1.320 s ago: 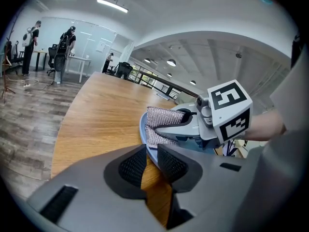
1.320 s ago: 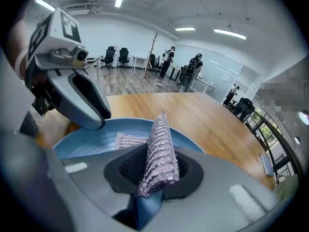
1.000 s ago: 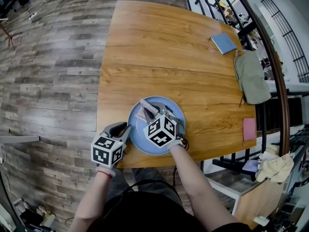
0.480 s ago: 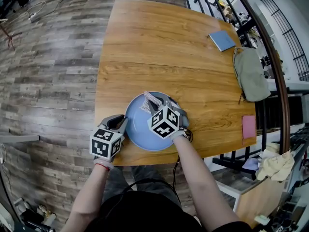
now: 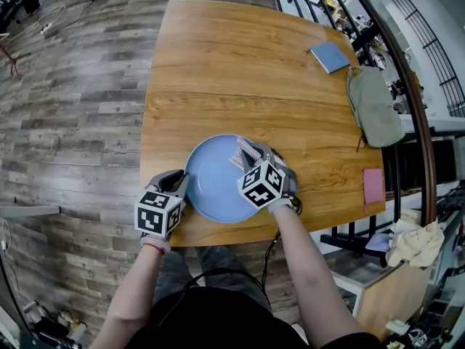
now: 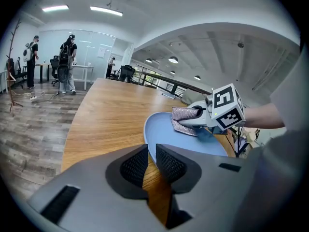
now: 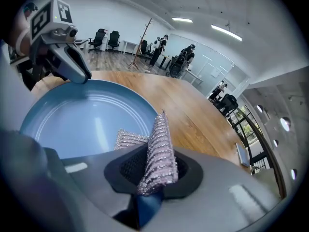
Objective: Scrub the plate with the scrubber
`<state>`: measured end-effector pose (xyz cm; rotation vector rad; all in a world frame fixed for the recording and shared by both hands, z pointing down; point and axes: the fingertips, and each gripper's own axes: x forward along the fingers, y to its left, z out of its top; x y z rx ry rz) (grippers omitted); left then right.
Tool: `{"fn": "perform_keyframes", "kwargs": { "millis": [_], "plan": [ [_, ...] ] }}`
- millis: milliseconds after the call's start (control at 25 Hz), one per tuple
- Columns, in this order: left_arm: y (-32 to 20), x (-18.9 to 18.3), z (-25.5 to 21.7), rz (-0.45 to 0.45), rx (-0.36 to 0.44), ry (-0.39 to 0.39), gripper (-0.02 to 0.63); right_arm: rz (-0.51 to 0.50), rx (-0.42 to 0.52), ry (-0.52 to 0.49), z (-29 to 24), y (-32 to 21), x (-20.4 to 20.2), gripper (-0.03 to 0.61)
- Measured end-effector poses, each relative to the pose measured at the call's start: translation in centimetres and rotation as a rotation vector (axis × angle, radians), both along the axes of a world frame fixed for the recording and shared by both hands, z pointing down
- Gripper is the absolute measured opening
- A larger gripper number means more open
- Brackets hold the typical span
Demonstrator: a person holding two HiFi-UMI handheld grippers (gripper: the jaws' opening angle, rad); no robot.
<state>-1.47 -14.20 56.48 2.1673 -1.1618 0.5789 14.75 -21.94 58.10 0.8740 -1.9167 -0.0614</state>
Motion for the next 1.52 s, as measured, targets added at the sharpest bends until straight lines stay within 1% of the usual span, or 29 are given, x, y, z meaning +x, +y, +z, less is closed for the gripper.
{"fn": "perform_keyframes", "kwargs": {
  "millis": [240,440,640,720,920,1200,1320,1520],
  "plan": [
    [0.1,0.0,0.0,-0.007,0.003,-0.003,0.049,0.04,-0.021,0.025,0.0,2.5,2.4,0.063],
    [0.0,0.0,0.0,-0.002,0.005,-0.008,0.049,0.025,-0.05,0.044,0.0,4.8,2.6,0.061],
    [0.0,0.2,0.0,-0.002,0.003,-0.004,0.049,0.025,-0.12,0.011,0.1,7.5,2.2,0.06],
    [0.0,0.2,0.0,-0.003,0.006,-0.002,0.049,0.01,-0.136,0.0,0.1,8.4,1.5,0.06],
    [0.0,0.1,0.0,-0.002,0.003,0.003,0.049,-0.07,-0.164,0.001,0.2,10.3,-1.2,0.058],
    [0.0,0.2,0.0,-0.004,-0.004,0.012,0.048,-0.163,-0.226,-0.045,0.3,12.0,-5.6,0.058],
    [0.0,0.2,0.0,-0.005,-0.005,0.016,0.049,-0.199,-0.226,-0.051,0.3,11.8,-7.3,0.058],
    [0.0,0.3,-0.1,-0.007,-0.006,0.024,0.048,-0.231,-0.193,-0.074,0.3,10.4,-9.6,0.059]
  ]
}}
